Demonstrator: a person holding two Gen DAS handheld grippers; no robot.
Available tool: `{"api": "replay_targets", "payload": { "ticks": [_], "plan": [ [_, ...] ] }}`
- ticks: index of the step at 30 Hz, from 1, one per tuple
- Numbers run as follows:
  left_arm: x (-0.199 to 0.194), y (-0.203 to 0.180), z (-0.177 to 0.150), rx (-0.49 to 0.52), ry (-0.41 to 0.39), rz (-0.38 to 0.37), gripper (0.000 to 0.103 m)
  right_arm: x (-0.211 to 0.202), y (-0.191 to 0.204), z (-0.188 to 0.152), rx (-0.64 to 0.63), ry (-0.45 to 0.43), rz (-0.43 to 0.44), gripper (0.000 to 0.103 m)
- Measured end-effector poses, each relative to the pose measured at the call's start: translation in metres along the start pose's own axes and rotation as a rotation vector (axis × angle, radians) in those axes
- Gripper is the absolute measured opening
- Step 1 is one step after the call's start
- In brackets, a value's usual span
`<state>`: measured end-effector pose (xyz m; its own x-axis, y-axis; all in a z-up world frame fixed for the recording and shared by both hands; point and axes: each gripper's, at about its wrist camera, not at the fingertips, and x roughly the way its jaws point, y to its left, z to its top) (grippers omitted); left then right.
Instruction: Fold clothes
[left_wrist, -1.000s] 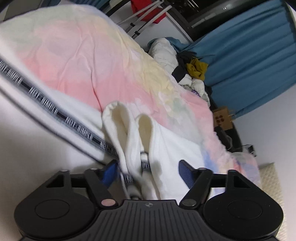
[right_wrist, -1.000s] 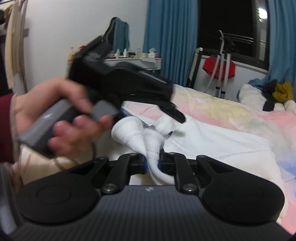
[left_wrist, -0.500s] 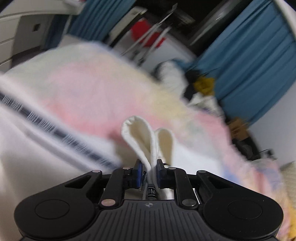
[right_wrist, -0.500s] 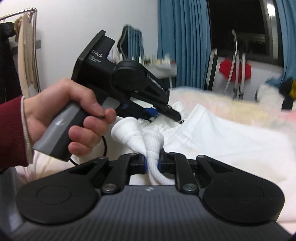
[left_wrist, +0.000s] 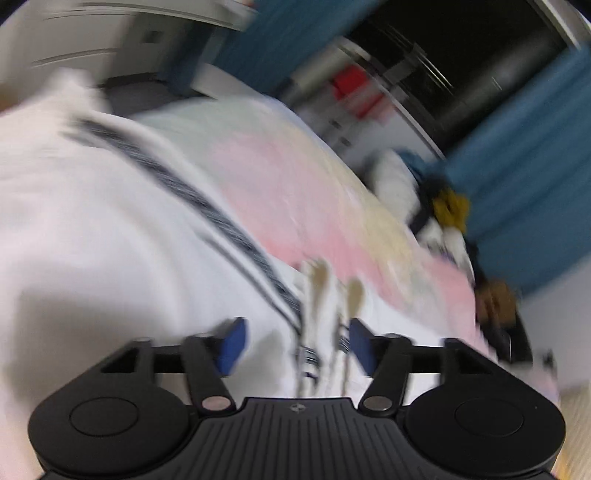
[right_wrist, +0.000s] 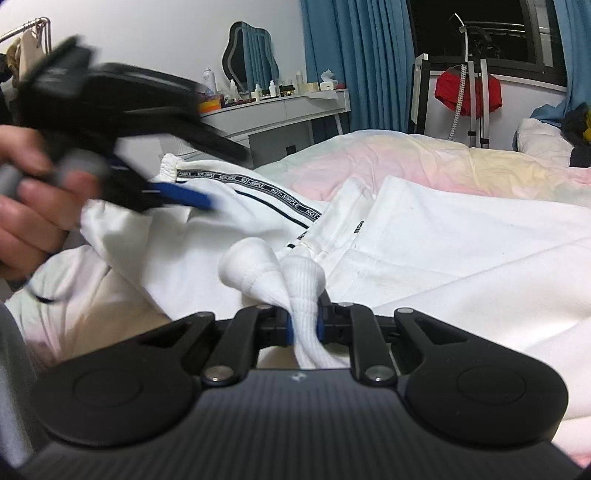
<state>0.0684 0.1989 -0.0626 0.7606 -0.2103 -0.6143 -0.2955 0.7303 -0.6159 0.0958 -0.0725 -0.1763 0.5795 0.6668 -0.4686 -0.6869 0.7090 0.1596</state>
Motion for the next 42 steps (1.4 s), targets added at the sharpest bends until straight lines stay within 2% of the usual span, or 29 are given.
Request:
{"api": "replay_targets", "payload": {
  "ticks": [2,5,6,7,11,13,16,20,22,25,30,33,34,35,39,42],
  "plan": [
    [-0.020,0.019,0.001,-0.078,-0.023,0.029,0.088,-0.002,-0.003,0.003,0.019,0.008,0.025,0.026],
    [-0.049,0.048,0.001,-0.196,-0.057,0.072,0.091,-0.010,-0.002,0.003,0.039,0.015,0.056,0.050],
    [-0.059,0.057,0.002,-0.235,-0.068,0.086,0.091,-0.013,-0.001,0.003,0.046,0.013,0.063,0.061],
    [-0.069,0.067,0.002,-0.274,-0.080,0.101,0.091,-0.017,0.000,0.003,0.053,0.007,0.069,0.067],
    [-0.105,0.105,0.003,-0.431,-0.121,0.152,0.091,-0.036,-0.001,0.009,0.081,-0.019,0.084,0.067],
    [-0.100,0.123,0.005,-0.503,-0.108,0.137,0.091,-0.049,-0.006,0.014,0.110,-0.059,0.061,0.067],
    [-0.088,0.142,0.008,-0.574,-0.102,0.153,0.091,-0.063,-0.028,0.024,0.184,-0.116,-0.031,0.067],
    [-0.076,0.160,0.007,-0.645,-0.136,0.170,0.087,-0.063,-0.068,0.028,0.262,-0.144,-0.215,0.067],
    [-0.078,0.164,0.011,-0.627,-0.188,0.183,0.087,-0.051,-0.082,0.025,0.268,-0.113,-0.290,0.068],
    [-0.080,0.169,0.017,-0.602,-0.237,0.202,0.086,-0.020,-0.091,0.013,0.258,-0.013,-0.324,0.068],
    [-0.082,0.176,0.026,-0.562,-0.304,0.234,0.080,-0.005,-0.074,0.010,0.161,0.006,-0.364,0.068],
    [-0.083,0.167,0.029,-0.496,-0.330,0.246,0.059,0.001,-0.071,0.009,0.144,0.018,-0.361,0.068],
    [-0.083,0.155,0.031,-0.453,-0.348,0.242,0.044,0.002,-0.070,0.009,0.141,0.021,-0.361,0.068],
    [-0.083,0.142,0.032,-0.410,-0.365,0.239,0.036,0.003,-0.070,0.009,0.144,0.023,-0.362,0.068],
    [-0.083,0.092,0.039,-0.237,-0.433,0.226,0.026,-0.002,-0.075,0.012,0.196,0.017,-0.350,0.068],
    [-0.082,0.031,0.041,-0.088,-0.491,0.198,0.026,-0.017,-0.085,0.017,0.276,-0.007,-0.334,0.066]
  ]
}}
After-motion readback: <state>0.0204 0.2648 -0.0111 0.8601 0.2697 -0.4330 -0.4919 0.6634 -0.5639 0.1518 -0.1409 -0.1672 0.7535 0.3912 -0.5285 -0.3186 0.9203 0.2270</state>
